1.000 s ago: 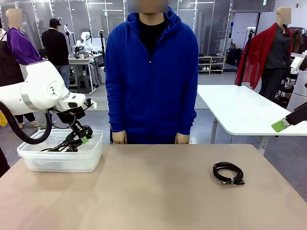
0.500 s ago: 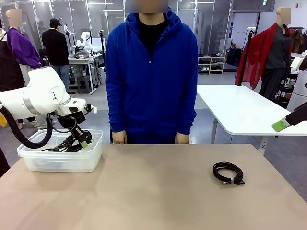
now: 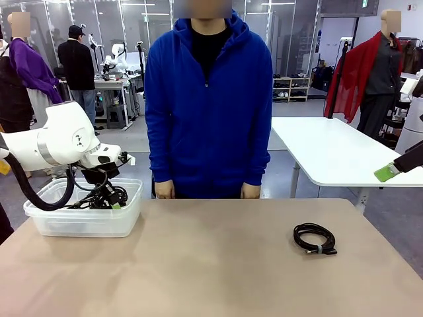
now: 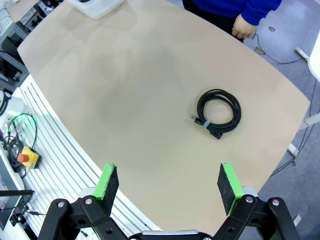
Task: Organize and store the cables.
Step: Place the USB Extension Cable into the Organizing box.
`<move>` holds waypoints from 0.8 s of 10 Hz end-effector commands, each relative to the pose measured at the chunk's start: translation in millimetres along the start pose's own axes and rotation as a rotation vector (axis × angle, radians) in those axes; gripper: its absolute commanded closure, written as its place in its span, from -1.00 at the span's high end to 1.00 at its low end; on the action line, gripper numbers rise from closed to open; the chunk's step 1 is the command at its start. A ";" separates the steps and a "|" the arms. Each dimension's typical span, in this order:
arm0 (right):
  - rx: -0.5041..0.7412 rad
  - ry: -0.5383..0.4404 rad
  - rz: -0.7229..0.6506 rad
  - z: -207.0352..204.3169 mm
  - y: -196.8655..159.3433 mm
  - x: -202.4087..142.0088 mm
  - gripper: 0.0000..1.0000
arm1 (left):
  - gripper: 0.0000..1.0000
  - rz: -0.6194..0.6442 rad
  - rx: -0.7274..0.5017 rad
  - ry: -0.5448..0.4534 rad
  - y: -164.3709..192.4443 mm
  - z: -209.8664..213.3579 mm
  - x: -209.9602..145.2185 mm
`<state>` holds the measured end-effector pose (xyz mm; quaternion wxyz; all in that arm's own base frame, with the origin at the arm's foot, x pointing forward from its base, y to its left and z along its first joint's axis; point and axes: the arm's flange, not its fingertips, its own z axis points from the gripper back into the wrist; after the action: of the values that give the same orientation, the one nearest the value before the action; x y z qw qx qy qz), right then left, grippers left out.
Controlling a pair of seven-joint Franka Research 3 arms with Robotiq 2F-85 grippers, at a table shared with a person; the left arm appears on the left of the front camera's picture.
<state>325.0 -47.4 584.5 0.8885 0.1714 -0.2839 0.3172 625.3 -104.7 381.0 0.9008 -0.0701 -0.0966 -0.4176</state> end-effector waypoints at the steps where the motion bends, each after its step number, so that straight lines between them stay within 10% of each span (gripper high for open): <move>1: 0.003 0.001 -0.014 2.0 0.4 1.2 1.00 | -0.31 0.013 -0.006 0.033 7.6 -1.8 4.0; 3: 0.003 0.001 -0.014 2.0 0.4 1.2 1.00 | 0.27 0.000 0.006 0.027 4.1 2.1 2.3; 4: 0.003 0.001 -0.014 2.0 0.4 1.2 1.00 | -0.02 0.001 0.005 0.026 3.1 2.7 3.1; 5: 0.003 0.001 -0.014 2.0 0.4 1.2 1.00 | 0.83 -0.001 0.001 0.025 3.4 2.7 3.8; 6: 0.003 0.001 -0.014 2.0 0.4 1.2 1.00 | 0.53 -0.006 0.001 0.024 2.3 3.6 4.9; 7: 0.003 0.001 -0.014 2.0 0.4 1.2 1.00 | 1.00 -0.015 0.002 0.019 1.0 6.3 4.5; 8: 0.003 0.001 -0.014 2.0 0.4 1.2 1.00 | 1.00 -0.017 0.008 0.016 -0.2 8.9 3.2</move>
<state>325.0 -47.4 584.5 0.8885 0.1714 -0.2839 0.3172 628.8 -108.9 384.3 0.8973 -0.0641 -0.0983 -0.4255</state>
